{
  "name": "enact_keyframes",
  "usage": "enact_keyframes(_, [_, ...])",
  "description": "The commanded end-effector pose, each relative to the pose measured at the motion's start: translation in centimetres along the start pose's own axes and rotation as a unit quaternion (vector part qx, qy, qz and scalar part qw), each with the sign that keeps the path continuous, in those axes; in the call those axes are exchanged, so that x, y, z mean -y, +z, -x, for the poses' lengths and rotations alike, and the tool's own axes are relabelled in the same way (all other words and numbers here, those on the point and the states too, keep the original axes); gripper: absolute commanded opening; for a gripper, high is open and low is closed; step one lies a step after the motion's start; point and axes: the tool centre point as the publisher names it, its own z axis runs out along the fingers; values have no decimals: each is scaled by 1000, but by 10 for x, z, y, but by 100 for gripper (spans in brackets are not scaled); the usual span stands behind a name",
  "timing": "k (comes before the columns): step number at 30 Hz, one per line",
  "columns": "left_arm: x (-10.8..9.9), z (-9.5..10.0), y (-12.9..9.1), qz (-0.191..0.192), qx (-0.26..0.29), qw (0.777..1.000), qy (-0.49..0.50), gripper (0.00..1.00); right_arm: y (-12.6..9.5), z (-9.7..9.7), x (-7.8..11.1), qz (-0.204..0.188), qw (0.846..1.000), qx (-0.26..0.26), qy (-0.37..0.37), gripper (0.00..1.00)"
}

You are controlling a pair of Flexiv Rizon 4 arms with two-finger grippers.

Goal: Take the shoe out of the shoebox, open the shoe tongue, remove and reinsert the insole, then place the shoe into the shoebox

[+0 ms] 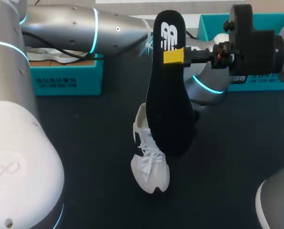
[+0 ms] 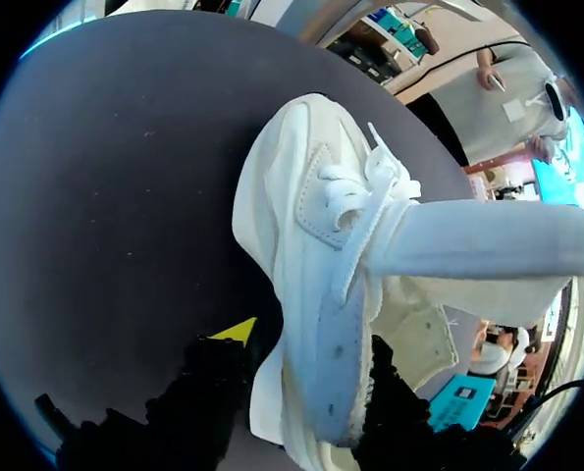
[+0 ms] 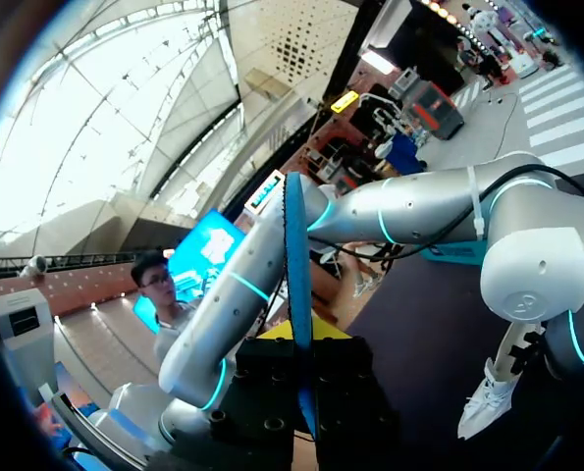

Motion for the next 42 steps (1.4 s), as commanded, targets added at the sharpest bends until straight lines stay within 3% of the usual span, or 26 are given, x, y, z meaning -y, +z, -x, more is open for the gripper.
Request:
enact_keyframes(1, [-4, -19, -17, -3, 37, 999, 3, 100, 3, 0, -1, -1, 1000, 1, 1, 0])
enact_keyframes(13, [-18, -35, -64, 10, 148, 989, 2, 100, 3, 0, -1, -1, 1000, 1, 1, 0])
enact_keyframes(19, [-26, -45, -89, 13, 236, 972, 12, 100, 3, 0, -1, -1, 1000, 1, 1, 0])
enact_keyframes(26, [-37, -56, -110, 13, 297, 955, 17, 100, 3, 0, -1, -1, 1000, 1, 1, 0])
enact_keyframes(31, [-39, -68, -125, 19, 328, 944, 22, 100, -24, 8, -9, 39, 998, 30, 31, 0])
enact_keyframes(42, [-44, -107, -166, 46, 427, 902, 43, 100, -63, 44, -44, 44, 995, 41, 78, 0])
